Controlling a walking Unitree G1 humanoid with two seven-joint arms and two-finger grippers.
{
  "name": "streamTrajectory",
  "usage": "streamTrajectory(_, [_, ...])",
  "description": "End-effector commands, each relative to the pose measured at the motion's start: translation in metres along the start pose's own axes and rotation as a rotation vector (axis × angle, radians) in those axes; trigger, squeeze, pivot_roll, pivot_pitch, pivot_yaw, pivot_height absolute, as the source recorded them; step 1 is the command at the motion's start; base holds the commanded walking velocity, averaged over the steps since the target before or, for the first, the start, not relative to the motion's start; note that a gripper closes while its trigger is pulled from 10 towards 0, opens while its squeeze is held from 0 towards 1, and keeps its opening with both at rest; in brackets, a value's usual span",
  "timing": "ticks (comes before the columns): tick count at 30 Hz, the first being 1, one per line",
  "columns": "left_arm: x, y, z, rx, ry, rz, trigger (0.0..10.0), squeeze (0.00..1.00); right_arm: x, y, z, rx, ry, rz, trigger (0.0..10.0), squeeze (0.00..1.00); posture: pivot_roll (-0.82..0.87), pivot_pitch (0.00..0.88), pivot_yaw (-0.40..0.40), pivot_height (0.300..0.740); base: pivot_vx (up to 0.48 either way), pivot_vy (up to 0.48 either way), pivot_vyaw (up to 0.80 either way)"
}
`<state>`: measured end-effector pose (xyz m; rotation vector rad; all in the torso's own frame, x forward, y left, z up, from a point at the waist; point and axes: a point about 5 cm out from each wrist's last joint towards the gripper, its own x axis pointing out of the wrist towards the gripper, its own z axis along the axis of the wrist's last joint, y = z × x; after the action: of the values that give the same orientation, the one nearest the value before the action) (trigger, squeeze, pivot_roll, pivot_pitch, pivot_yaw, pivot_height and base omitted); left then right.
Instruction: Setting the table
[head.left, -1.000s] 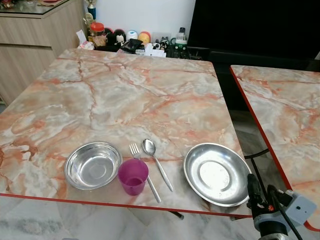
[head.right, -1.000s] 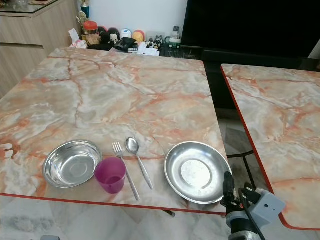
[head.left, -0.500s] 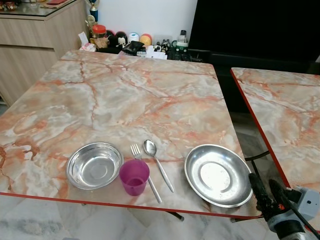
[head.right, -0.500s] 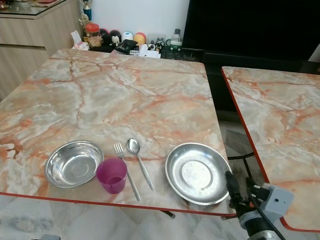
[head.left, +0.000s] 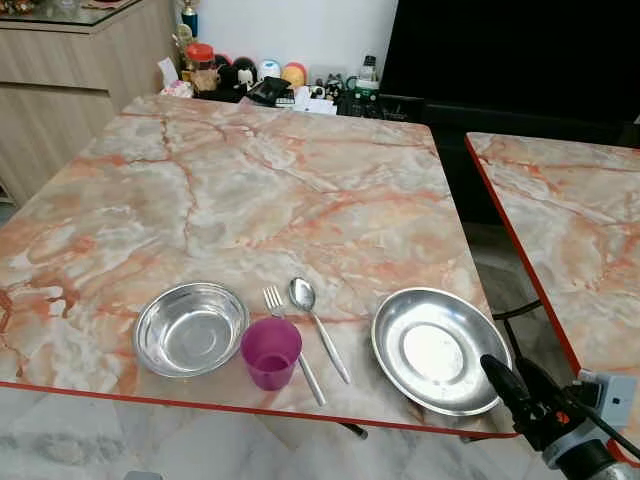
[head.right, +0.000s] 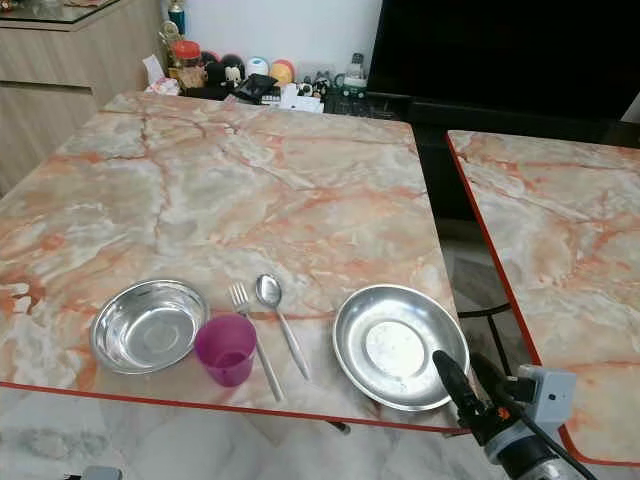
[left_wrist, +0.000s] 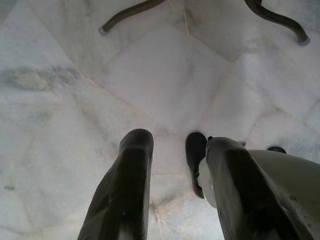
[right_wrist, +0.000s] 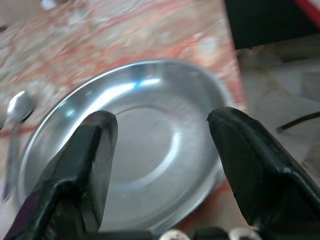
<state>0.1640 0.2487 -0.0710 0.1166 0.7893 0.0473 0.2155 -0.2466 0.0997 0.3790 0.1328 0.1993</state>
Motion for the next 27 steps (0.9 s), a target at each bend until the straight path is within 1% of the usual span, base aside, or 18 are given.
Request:
streamTrajectory(1, [-0.003, -0.001, -0.007, 0.017, 0.022, -0.007, 10.0, 0.0, -0.003, -0.011, 0.005, 0.041, -0.041, -0.064, 10.0, 0.0, 0.05, 0.15, -0.089, 0.74, 0.0, 0.0, 0.0])
streamTrajectory(5, [-0.003, 0.0, -0.007, 0.017, 0.024, -0.006, 10.0, 0.0, -0.002, -0.015, 0.001, 0.075, -0.047, -0.072, 10.0, 0.0, 0.05, 0.152, -0.085, 0.74, 0.0, 0.0, 0.0])
streamTrajectory(8, [-0.002, 0.0, -0.006, 0.018, 0.021, -0.006, 10.0, 0.0, 0.0, -0.014, -0.004, 0.105, -0.043, -0.065, 10.0, 0.0, 0.06, 0.152, -0.083, 0.74, 0.0, 0.0, 0.0])
streamTrajectory(11, [-0.002, 0.0, -0.006, 0.02, 0.018, -0.007, 10.0, 0.0, 0.003, -0.015, -0.01, 0.109, -0.032, -0.07, 10.0, 0.0, 0.06, 0.152, -0.083, 0.74, 0.0, 0.0, 0.0])
streamTrajectory(15, [-0.002, 0.0, -0.005, 0.019, 0.016, -0.006, 10.0, 0.0, 0.003, -0.021, -0.015, 0.124, -0.029, -0.098, 10.0, 0.0, 0.06, 0.152, -0.083, 0.74, 0.0, 0.0, 0.0])
streamTrajectory(19, [-0.002, 0.0, -0.005, 0.018, 0.018, -0.005, 10.0, 0.0, 0.002, -0.022, -0.016, 0.132, -0.038, -0.098, 10.0, 0.0, 0.06, 0.15, -0.082, 0.74, 0.0, 0.0, 0.0])
streamTrajectory(22, [-0.002, 0.0, -0.005, 0.019, 0.019, -0.005, 10.0, 0.0, 0.0, -0.028, -0.02, 0.154, -0.036, -0.132, 10.0, 0.0, 0.06, 0.15, -0.082, 0.74, 0.0, 0.0, 0.0])
streamTrajectory(27, [-0.002, 0.0, -0.005, 0.02, 0.017, -0.006, 10.0, 0.0, -0.001, -0.03, -0.028, 0.166, -0.024, -0.133, 10.0, 0.0, 0.07, 0.15, -0.081, 0.74, 0.0, 0.0, 0.0])
